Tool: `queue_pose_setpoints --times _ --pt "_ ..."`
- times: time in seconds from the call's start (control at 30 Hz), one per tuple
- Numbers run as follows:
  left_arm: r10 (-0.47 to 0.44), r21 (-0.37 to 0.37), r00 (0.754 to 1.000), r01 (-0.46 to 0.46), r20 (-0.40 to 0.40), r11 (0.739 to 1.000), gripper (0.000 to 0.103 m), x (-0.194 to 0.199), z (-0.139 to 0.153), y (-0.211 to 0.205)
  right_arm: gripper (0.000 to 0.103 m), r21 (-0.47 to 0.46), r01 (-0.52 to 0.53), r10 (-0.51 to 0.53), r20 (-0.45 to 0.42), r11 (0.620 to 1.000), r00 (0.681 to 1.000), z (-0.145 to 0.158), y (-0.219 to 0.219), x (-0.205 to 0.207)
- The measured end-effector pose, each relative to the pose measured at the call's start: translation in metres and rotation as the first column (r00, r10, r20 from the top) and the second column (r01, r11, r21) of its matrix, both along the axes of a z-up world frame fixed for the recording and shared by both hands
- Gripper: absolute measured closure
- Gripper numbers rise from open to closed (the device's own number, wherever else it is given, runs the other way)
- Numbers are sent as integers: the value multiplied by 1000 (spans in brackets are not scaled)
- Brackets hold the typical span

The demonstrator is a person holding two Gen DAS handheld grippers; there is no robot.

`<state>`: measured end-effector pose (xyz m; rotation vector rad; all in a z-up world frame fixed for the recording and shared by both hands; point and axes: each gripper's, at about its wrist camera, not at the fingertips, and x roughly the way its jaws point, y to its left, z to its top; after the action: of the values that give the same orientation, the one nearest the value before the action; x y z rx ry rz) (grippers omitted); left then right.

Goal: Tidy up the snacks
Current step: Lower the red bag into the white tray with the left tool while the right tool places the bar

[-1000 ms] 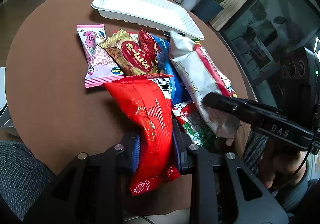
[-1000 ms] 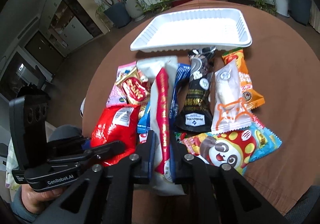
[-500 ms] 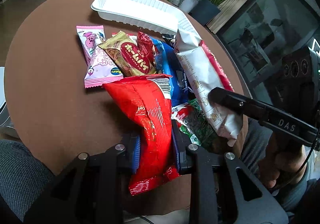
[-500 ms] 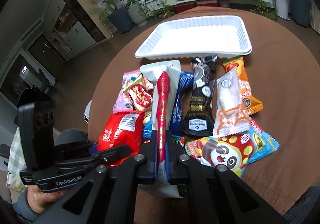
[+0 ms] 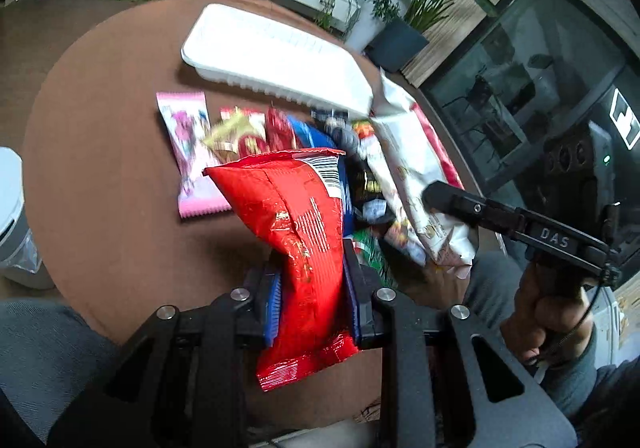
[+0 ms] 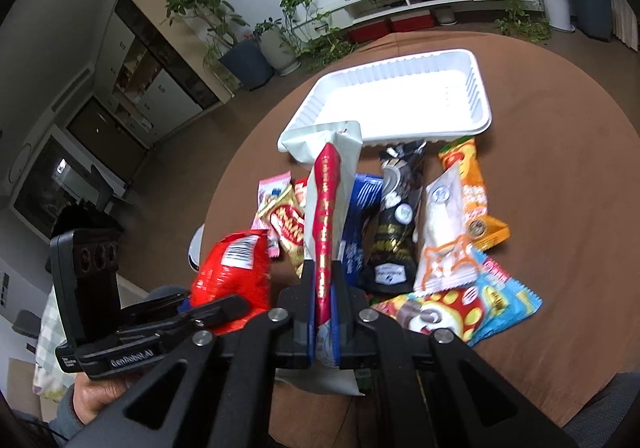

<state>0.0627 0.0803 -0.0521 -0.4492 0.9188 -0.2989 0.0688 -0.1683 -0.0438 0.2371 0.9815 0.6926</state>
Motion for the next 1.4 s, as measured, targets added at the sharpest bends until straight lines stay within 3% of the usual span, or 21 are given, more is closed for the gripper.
queue_pose_setpoints --times 0.1,0.3,0.5,0.67,0.83,0.97,1.3,1.4 --pt "15 -9 1000 -15 27 1000 80 10 14 14 97 15 44 -44 10 999 999 7 -16 12" --pt "26 46 993 -32 119 998 80 47 51 44 97 29 128 -129 47 991 990 27 -46 52" --pt "-4 141 988 -18 152 990 80 125 80 66 97 0 158 -157 85 987 984 41 -46 112" --pt "-18 173 993 -2 115 985 80 201 82 79 96 -41 144 -142 46 989 989 25 -21 167" --pt "-49 225 998 42 25 974 80 268 55 68 96 -75 129 -132 -44 989 990 -9 -4 206" --pt "-28 247 999 35 -30 968 80 294 26 69 96 -113 134 -144 -84 984 986 -35 -3 224" --pt "-31 301 993 63 -110 952 80 313 -33 53 97 -165 144 -158 -75 976 985 -49 -4 248" --pt "-37 315 993 72 -116 946 79 292 -45 39 96 -174 150 -166 -80 973 983 -54 -6 253"
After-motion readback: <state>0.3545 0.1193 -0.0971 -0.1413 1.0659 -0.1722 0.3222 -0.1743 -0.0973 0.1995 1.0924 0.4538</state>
